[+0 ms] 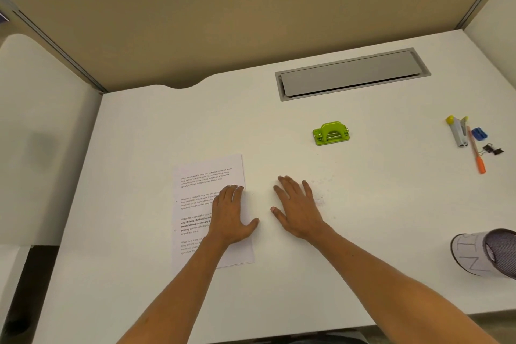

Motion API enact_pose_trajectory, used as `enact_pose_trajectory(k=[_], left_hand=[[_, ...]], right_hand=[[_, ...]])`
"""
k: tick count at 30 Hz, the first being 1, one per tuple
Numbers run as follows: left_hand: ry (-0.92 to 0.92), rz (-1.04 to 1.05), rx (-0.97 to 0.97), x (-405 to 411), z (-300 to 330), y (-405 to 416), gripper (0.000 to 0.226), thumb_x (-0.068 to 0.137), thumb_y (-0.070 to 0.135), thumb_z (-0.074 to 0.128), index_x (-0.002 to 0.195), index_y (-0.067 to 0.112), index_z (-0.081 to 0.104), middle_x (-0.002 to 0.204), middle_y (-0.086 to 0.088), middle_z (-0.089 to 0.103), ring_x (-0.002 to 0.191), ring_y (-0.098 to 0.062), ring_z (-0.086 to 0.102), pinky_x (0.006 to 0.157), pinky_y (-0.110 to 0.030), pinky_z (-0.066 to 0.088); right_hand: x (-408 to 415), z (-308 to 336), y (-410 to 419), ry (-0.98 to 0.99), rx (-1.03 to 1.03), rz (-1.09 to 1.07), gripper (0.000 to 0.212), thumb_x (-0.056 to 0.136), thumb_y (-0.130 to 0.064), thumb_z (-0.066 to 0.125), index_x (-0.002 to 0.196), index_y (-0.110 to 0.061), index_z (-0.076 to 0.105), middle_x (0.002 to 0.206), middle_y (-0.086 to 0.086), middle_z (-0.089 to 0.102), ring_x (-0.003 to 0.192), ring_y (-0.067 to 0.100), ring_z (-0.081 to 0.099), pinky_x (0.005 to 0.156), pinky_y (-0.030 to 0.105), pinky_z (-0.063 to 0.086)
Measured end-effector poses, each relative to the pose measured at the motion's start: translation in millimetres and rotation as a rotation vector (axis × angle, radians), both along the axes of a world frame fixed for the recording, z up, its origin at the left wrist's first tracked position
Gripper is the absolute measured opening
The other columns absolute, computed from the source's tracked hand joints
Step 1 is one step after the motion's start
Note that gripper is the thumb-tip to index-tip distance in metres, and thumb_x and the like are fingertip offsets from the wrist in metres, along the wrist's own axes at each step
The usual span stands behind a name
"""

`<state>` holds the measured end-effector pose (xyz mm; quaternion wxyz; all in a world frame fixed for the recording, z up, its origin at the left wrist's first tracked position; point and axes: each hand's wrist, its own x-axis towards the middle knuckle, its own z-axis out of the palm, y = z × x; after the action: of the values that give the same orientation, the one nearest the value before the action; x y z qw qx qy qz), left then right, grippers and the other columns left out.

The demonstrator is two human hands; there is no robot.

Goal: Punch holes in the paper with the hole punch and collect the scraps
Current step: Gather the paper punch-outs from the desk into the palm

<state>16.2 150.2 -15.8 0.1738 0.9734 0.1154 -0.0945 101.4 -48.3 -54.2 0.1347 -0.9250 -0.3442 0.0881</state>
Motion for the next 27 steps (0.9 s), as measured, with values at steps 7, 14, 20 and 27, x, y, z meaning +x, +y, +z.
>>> enact_pose_trajectory(k=[7,14,20,27], left_hand=[[-0.076,-0.057,-0.023,18,4,6,0.075,0.082,0.036,0.063,0.145,0.002,0.039,0.149,-0.016,0.043,0.140,-0.035,0.037,0.113,-0.049,0.035],[-0.095,-0.130,-0.015,45,6,12,0.072,0.086,0.030,0.065,0.146,0.002,0.038,0.151,-0.018,0.041,0.143,-0.035,0.035,0.117,-0.047,0.031],[-0.118,-0.215,-0.075,74,6,-6,0.070,0.091,0.027,0.063,0.149,0.001,0.034,0.156,-0.017,0.036,0.146,-0.033,0.030,0.121,-0.044,0.026],[-0.088,-0.284,-0.102,74,-4,-33,0.063,0.097,0.023,0.052,0.151,0.000,0.029,0.160,-0.018,0.026,0.151,-0.031,0.019,0.125,-0.039,0.015]], right_hand=[[-21,-12,44,0.013,-0.139,0.108,0.067,0.100,-0.050,0.025,0.157,-0.016,0.012,0.165,0.014,0.000,0.153,0.031,-0.005,0.117,0.066,-0.007],[-25,-15,46,0.000,-0.190,0.026,0.074,0.098,-0.057,0.018,0.157,-0.012,0.014,0.166,0.010,0.005,0.153,0.027,-0.005,0.116,0.062,-0.016],[-24,-21,-10,0.013,-0.207,-0.270,0.082,0.095,-0.063,0.019,0.155,-0.006,0.019,0.165,0.012,0.009,0.153,0.026,-0.002,0.118,0.063,-0.007],[-18,-19,-26,-0.019,-0.143,-0.344,0.082,0.095,-0.061,0.027,0.153,-0.002,0.024,0.163,0.017,0.015,0.153,0.027,0.009,0.119,0.061,0.002]])
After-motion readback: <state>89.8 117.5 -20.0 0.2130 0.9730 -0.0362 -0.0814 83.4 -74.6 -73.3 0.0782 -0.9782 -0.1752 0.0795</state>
